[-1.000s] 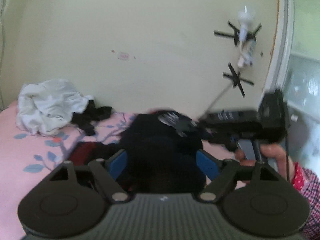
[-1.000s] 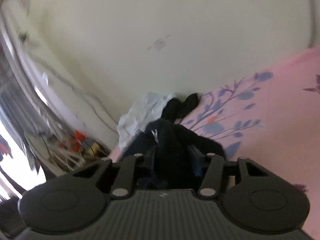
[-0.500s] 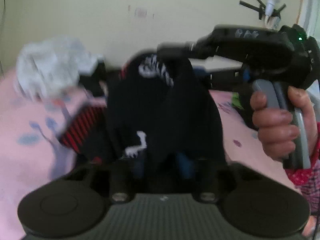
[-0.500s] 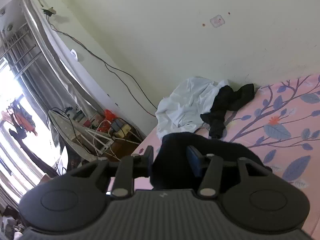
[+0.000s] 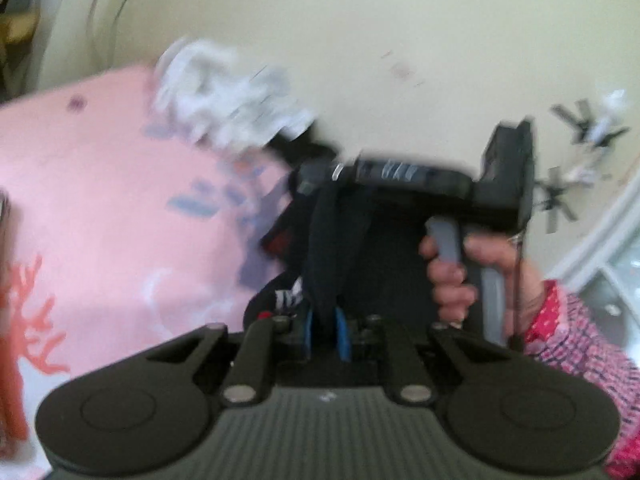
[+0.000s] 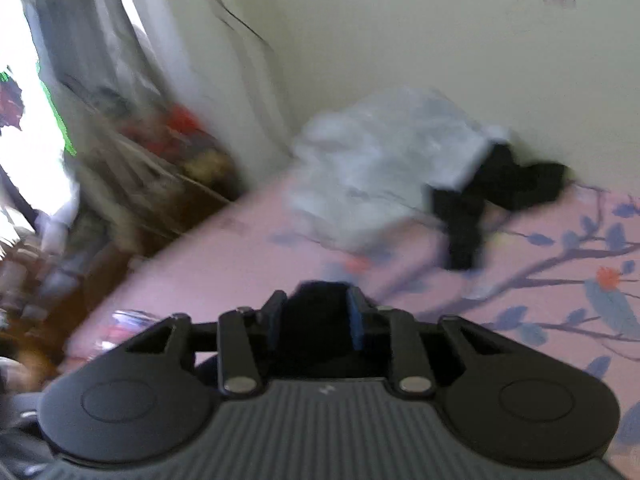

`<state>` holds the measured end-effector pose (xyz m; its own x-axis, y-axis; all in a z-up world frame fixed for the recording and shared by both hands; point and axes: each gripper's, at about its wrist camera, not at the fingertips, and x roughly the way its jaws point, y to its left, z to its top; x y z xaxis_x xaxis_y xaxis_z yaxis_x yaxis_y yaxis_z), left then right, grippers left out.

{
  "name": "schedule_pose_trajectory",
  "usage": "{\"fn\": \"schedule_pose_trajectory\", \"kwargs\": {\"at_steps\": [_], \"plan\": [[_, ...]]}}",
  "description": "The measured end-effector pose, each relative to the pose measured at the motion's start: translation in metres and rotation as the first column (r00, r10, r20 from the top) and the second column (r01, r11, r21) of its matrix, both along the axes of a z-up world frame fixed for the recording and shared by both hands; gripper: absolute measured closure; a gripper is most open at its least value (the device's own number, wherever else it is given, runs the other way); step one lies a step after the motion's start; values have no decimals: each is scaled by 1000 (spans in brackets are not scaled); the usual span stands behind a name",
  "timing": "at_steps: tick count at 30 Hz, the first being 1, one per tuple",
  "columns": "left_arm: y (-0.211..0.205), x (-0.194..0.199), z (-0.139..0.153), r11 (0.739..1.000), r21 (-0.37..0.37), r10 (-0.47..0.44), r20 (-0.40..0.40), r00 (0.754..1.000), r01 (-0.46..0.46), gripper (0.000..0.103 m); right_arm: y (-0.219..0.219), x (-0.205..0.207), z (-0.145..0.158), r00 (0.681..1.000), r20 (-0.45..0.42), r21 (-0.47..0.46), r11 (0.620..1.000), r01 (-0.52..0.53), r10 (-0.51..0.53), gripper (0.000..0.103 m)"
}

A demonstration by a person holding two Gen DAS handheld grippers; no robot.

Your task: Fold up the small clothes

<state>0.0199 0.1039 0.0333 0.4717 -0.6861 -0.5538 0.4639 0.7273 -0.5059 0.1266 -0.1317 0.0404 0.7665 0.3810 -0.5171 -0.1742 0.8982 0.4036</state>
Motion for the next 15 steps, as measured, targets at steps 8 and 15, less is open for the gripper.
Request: {"fn": "schedule_pose_trajectory", "kwargs": {"at_steps": [8,15], "plan": [[-11,14,-10,999,38,34,-40,999,-33,72,4,-14,3,999,34,-59,997,43,-41,46],[-19,15,3,996,84,36,-2,999,-35,67,-14,-59,42,976,210,-30,997,72,-65,39]]}}
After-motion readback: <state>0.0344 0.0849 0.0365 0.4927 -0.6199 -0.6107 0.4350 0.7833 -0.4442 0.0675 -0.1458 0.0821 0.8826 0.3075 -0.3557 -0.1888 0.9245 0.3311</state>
